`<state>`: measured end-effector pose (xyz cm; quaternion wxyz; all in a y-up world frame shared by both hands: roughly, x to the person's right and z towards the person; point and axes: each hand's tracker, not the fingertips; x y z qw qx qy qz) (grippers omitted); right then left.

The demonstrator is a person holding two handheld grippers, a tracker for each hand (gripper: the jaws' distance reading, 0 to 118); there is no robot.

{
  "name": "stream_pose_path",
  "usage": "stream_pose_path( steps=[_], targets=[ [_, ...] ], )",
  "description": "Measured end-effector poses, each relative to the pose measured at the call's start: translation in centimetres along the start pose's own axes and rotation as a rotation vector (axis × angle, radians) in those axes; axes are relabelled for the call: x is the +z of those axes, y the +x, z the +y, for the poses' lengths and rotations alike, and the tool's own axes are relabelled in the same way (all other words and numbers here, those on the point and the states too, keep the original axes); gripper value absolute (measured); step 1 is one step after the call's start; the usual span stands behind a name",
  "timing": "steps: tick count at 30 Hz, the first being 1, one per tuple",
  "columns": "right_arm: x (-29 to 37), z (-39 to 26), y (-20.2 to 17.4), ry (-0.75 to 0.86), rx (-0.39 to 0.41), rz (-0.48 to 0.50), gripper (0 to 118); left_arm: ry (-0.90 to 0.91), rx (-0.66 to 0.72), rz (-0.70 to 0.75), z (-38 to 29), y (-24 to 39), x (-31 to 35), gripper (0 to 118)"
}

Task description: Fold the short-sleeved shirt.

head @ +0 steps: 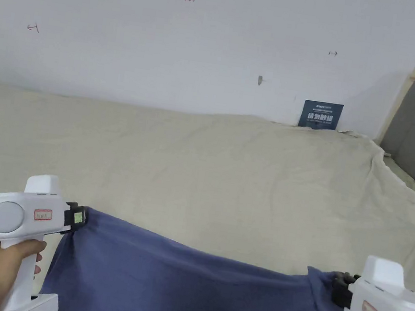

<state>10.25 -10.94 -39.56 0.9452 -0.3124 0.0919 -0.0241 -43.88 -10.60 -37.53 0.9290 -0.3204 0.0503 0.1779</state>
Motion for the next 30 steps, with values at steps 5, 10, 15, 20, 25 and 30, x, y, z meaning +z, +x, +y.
stream_pose_path(
  steps=[5, 10, 15, 20, 25, 30],
  targets=[
    [3.2, 5.2, -1.0, 0.159, 0.036, 0.065, 3, 0.117, 0.006, -0.001, 3.4, -0.3, 5.6, 4],
    [4.6, 10.9, -3.3, 0.263, 0.039, 0.135, 3, 0.224, 0.008, 0.036, 8.4, -0.4, 10.3, 4],
    [4.9, 16.6, -5.7, 0.360, 0.037, 0.186, 3, 0.314, 0.003, 0.048, 13.7, -0.1, 13.7, 4],
    [4.6, 22.3, -7.2, 0.441, 0.044, 0.208, 3, 0.394, -0.042, 0.088, 19.1, 0.6, 14.9, 4],
    [4.3, 28.1, -8.2, 0.503, 0.040, 0.225, 3, 0.457, -0.074, 0.120, 23.9, 1.4, 14.5, 4],
    [4.4, 33.0, -9.3, 0.563, 0.058, 0.225, 3, 0.513, -0.089, 0.132, 27.9, 2.7, 14.1, 4]
  ],
)
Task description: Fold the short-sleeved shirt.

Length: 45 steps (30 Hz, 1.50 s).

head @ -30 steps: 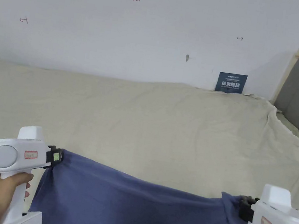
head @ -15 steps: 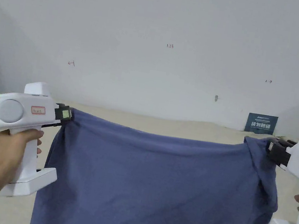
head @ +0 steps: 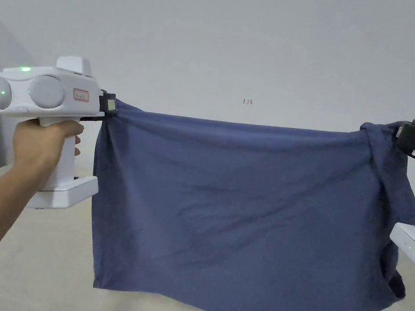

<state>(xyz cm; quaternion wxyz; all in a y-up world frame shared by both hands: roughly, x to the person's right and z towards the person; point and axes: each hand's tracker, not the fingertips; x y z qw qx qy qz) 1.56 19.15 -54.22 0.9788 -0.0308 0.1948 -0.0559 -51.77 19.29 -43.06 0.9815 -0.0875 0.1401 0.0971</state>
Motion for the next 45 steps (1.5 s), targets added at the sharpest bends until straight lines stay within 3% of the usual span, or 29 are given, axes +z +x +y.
stream_pose_path(
  steps=[9, 22, 42, 45],
  targets=[
    [-3.0, -1.9, 1.3, -0.011, 0.019, -0.002, 3, -0.044, -0.035, -0.003, -2.6, 0.7, -4.4, 4],
    [-3.3, -19.6, 6.3, -0.268, -0.117, -0.015, 3, -0.279, -0.021, -0.026, -20.5, -0.6, -8.6, 4],
    [19.1, -37.4, 6.8, -0.532, -0.333, 0.022, 3, -0.547, 0.084, 0.016, -40.2, -6.0, 9.3, 4],
    [22.4, -39.0, 6.5, -0.567, -0.331, 0.020, 3, -0.572, 0.073, 0.031, -41.8, -6.7, 12.0, 4]
  ],
)
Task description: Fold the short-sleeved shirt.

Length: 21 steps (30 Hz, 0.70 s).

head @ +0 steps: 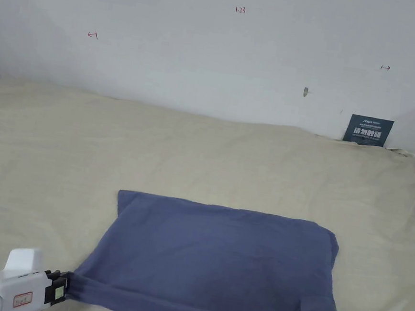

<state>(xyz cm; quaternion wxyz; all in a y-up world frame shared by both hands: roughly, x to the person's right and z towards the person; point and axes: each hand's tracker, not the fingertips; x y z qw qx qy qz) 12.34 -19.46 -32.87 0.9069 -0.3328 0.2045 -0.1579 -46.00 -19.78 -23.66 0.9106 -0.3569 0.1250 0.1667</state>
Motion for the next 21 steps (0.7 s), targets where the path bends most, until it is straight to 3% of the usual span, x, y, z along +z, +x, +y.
stream_pose_path(
  steps=[11, 21],
  targets=[
    [4.4, -7.1, 1.4, -0.067, -0.049, -0.035, 3, -0.064, -0.030, 0.026, -6.7, -1.5, 3.4, 4],
    [1.7, -11.2, 2.4, -0.207, -0.077, -0.200, 3, -0.136, -0.075, 0.071, -10.3, -1.6, 1.4, 4]
  ],
)
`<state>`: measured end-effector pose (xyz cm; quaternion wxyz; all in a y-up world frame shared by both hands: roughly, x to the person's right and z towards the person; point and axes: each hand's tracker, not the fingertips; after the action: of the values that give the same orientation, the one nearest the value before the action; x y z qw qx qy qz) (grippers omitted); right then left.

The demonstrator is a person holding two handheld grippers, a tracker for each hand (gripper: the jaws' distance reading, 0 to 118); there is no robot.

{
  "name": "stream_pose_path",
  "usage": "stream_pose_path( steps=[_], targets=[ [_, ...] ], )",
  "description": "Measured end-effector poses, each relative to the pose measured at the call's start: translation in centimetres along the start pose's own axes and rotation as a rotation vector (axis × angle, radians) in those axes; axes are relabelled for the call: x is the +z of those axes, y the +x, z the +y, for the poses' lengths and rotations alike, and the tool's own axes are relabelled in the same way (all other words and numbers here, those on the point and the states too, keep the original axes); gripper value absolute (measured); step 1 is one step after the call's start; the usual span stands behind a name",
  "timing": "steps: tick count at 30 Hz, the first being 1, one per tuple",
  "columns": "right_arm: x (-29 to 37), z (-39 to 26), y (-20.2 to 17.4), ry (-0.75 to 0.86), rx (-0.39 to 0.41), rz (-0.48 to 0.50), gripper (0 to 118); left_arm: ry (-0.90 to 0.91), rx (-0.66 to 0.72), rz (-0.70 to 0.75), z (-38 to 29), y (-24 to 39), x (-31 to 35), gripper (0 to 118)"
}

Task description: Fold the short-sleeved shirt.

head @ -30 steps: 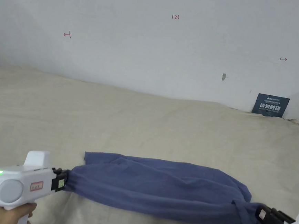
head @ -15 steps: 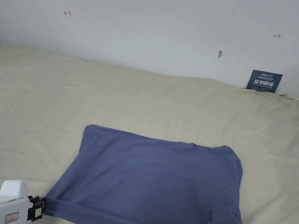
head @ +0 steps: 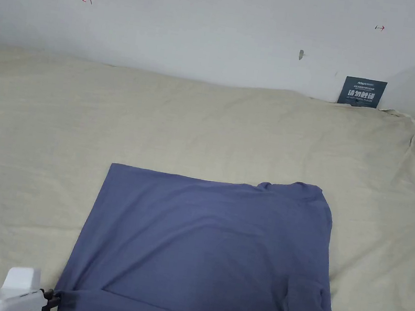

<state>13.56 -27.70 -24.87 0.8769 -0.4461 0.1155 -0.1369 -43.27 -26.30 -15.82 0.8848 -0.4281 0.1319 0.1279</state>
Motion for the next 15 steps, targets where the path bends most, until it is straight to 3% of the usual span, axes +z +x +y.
stream_pose_path(
  steps=[4, 6, 8, 10, 11, 13, 15],
  targets=[
    [-0.2, -0.5, -0.4, -0.006, -0.015, -0.018, 4, 0.001, 0.010, 0.012, -0.7, 0.3, 0.0, 7],
    [0.4, 0.0, -1.0, 0.001, 0.009, -0.036, 6, -0.017, 0.049, 0.017, -0.3, 0.6, 0.7, 18],
    [1.2, 0.6, -1.9, 0.006, 0.084, -0.091, 32, -0.040, 0.065, 0.023, 0.2, 0.7, 1.4, 45],
    [2.6, 1.5, -2.7, 0.045, 0.125, -0.107, 77, -0.011, 0.061, 0.022, 0.4, 1.0, 2.5, 78],
    [4.3, 2.1, -3.9, 0.078, 0.138, -0.103, 86, 0.035, 0.056, 0.013, 0.9, 1.3, 3.4, 87],
    [6.4, 3.6, -5.1, 0.169, 0.165, -0.092, 87, 0.104, 0.038, 0.003, 2.1, 2.0, 5.3, 99],
    [8.5, 5.3, -6.3, 0.247, 0.203, -0.102, 87, 0.170, 0.013, 0.005, 3.6, 3.0, 7.1, 99]
  ],
)
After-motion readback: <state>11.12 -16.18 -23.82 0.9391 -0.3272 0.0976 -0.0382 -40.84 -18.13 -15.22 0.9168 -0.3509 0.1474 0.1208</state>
